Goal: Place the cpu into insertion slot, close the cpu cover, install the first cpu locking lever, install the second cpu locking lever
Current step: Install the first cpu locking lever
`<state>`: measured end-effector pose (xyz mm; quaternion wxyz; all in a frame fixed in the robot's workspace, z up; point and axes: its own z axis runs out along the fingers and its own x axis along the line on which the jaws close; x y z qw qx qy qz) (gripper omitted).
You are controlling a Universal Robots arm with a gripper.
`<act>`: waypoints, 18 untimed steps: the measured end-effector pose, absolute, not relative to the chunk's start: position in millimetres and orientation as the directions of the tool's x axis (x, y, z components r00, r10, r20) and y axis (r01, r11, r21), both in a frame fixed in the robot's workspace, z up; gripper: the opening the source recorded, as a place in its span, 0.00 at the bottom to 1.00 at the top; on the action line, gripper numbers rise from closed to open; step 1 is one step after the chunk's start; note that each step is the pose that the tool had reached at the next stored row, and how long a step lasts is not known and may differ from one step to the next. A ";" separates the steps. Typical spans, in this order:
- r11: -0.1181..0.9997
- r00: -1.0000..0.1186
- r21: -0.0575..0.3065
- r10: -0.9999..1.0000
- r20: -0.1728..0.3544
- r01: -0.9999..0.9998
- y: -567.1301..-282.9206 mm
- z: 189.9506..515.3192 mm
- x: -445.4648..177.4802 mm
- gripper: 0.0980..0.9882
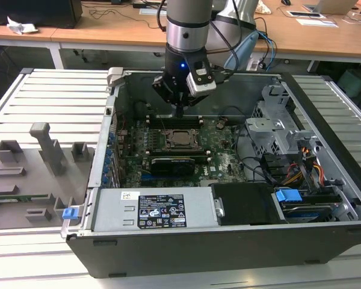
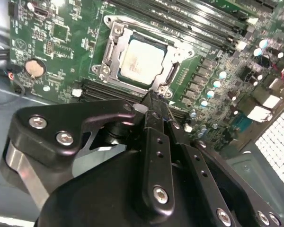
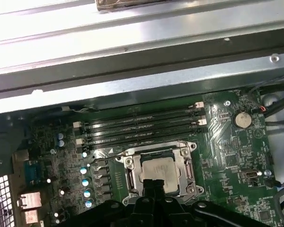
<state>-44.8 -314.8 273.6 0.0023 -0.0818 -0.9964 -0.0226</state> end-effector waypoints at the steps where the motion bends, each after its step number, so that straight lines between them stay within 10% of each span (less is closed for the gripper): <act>1: 0.987 -0.988 0.046 0.153 0.004 0.153 -314.7 272.3 -55.8 0.01; 18: 0.996 -0.998 0.053 -0.068 0.001 -0.068 -314.8 268.2 -85.6 0.01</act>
